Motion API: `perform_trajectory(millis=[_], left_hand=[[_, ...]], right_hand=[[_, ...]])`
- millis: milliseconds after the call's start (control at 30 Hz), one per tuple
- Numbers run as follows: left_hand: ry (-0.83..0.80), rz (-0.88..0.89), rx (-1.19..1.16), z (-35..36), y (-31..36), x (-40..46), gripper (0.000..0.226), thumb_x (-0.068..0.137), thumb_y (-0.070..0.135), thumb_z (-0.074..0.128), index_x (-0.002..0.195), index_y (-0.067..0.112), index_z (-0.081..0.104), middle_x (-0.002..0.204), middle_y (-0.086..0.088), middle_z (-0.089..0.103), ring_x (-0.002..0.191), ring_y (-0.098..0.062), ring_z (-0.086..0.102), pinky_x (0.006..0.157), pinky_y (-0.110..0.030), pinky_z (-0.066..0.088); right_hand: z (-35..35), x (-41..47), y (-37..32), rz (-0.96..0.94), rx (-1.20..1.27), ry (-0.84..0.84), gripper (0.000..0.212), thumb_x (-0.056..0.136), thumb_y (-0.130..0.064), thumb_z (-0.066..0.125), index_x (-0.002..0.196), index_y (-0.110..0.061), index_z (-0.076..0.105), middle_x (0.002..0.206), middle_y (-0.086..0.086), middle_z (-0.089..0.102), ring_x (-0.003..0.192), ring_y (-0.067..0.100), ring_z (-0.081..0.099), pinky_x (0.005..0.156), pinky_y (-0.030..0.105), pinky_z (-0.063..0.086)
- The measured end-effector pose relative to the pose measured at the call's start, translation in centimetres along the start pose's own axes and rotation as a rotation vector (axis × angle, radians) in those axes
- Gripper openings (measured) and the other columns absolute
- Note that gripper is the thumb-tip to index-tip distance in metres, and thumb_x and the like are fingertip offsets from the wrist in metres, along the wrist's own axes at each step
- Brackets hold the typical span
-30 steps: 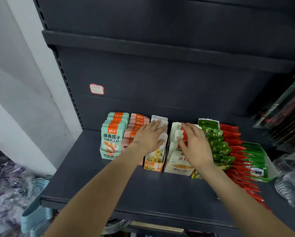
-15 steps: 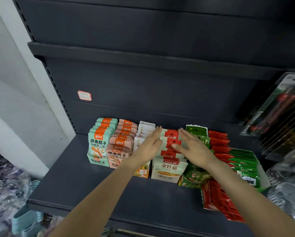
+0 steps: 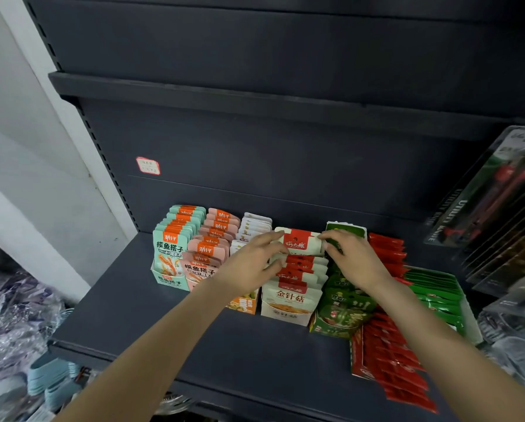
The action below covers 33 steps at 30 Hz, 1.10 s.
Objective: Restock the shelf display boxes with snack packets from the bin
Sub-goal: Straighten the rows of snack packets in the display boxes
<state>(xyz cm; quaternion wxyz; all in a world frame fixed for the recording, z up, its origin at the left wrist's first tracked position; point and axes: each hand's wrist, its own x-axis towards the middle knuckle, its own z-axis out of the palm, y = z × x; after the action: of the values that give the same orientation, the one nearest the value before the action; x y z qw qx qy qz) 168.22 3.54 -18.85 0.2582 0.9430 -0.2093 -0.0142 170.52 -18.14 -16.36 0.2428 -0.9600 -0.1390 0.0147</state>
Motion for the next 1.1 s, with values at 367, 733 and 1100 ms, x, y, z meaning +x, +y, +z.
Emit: perform_trajectory(millis=[367, 733, 1100], left_hand=[[-0.054, 0.074, 0.068, -0.8, -2.2, 0.5, 0.034, 0.096, 0.033, 0.047, 0.13, 0.039, 0.051, 0.158, 0.007, 0.009, 0.145, -0.011, -0.003, 0.117, -0.037, 0.011], [-0.095, 0.2, -0.079, -1.0, -3.3, 1.8, 0.027, 0.097, 0.025, 0.048, 0.122, 0.025, 0.059, 0.117, 0.008, 0.064, 0.103, -0.003, 0.059, 0.087, -0.024, 0.049], [-0.061, 0.05, -0.264, -1.2, -3.0, 1.6, 0.021, 0.092, 0.019, 0.057, 0.112, 0.026, 0.061, 0.11, 0.013, 0.067, 0.102, 0.0, 0.062, 0.088, -0.023, 0.051]], right_hand=[[1.2, 2.2, -0.5, 0.053, 0.017, 0.085, 0.019, 0.088, -0.016, 0.064, 0.106, -0.013, 0.069, 0.118, -0.001, 0.056, 0.11, 0.014, 0.053, 0.091, 0.019, 0.036], [0.4, 2.4, 0.2, 0.051, 0.179, 0.026, 0.017, 0.088, -0.022, 0.065, 0.104, -0.018, 0.07, 0.12, -0.004, 0.058, 0.113, 0.009, 0.051, 0.1, 0.027, 0.038], [-0.1, 3.0, -0.6, -0.058, -0.08, -0.003, 0.006, 0.086, -0.017, 0.067, 0.085, -0.022, 0.07, 0.088, -0.005, 0.06, 0.083, 0.012, 0.058, 0.076, 0.033, 0.051]])
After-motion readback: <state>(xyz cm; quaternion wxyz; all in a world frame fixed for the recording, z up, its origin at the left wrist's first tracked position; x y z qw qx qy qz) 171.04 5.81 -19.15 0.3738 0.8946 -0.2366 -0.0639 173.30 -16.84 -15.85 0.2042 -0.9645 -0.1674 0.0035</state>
